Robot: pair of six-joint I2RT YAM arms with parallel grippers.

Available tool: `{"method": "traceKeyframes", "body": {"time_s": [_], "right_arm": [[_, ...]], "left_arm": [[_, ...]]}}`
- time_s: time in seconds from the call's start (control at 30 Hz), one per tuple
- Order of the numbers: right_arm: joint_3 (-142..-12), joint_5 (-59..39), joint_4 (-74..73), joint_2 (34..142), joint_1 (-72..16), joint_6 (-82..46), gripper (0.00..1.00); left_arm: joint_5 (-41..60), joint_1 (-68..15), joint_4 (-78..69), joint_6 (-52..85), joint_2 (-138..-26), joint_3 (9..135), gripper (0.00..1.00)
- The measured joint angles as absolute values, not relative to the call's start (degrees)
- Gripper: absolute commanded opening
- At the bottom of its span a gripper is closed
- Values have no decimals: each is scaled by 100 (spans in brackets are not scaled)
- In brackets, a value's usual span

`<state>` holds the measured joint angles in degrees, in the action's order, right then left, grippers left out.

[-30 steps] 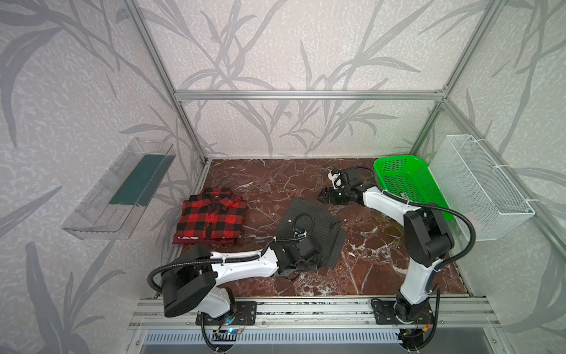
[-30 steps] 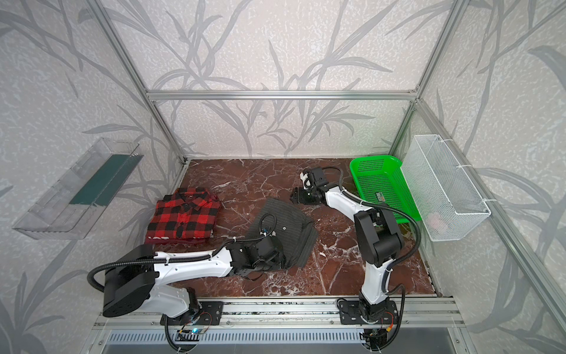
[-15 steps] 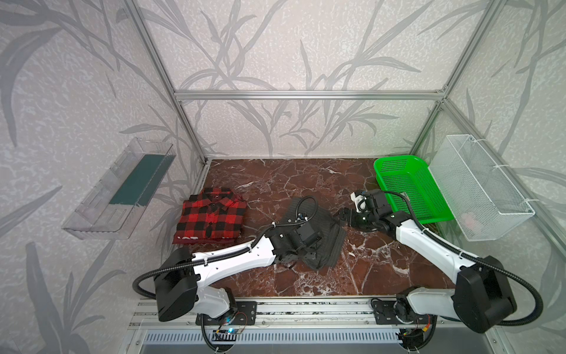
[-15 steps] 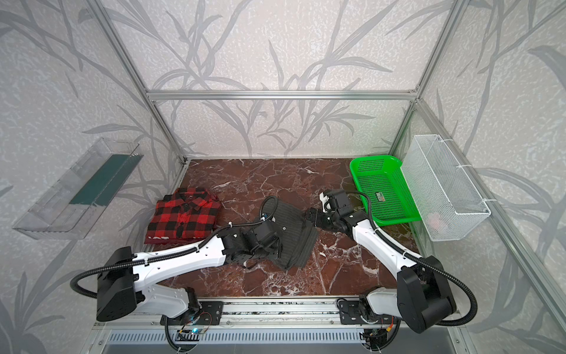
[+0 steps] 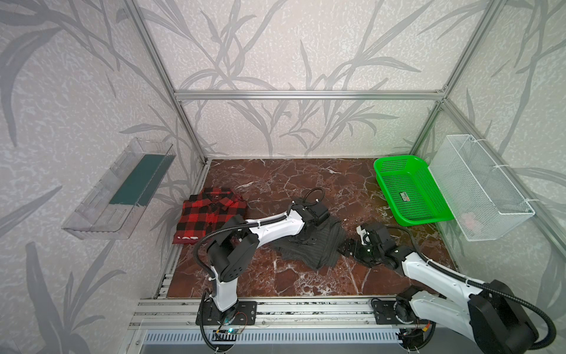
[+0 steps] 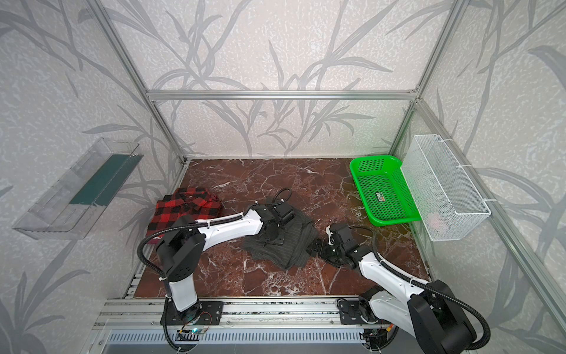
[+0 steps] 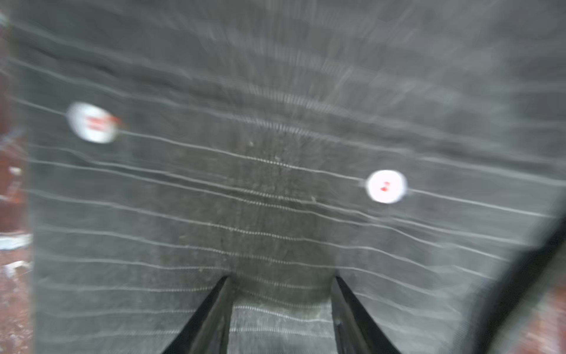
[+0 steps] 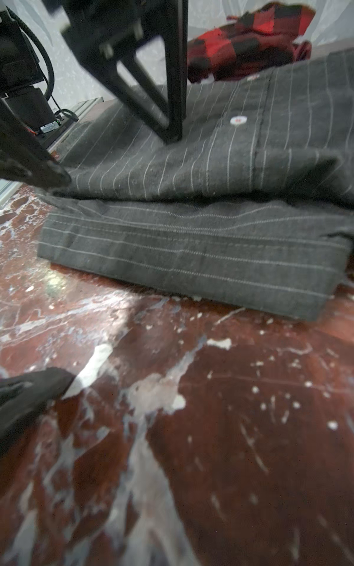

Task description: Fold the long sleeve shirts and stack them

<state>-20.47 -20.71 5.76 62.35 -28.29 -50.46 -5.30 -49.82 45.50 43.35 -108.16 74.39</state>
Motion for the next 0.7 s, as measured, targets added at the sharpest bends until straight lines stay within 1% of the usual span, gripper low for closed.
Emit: {"method": "traceKeyframes", "body": {"time_s": [0.1, 0.33, 0.63, 0.7], "right_arm": [[-1981, -2064, 12, 6466, -2893, -5212, 87], [-1988, -2152, -1385, 7343, -2950, -5406, 81], [-2084, -2110, -2226, 7988, -2976, -5382, 72], [-2084, -2108, -2370, 8084, -2980, -5376, 71]], "left_arm": [[-526, -4989, 4609, 4338, -11000, 7463, 51], [-519, -5140, 4565, 4405, -11000, 7411, 50], [-622, -5428, 4346, 4810, -10879, 7168, 49], [-628, -5452, 4322, 4917, -10862, 7137, 49]]}}
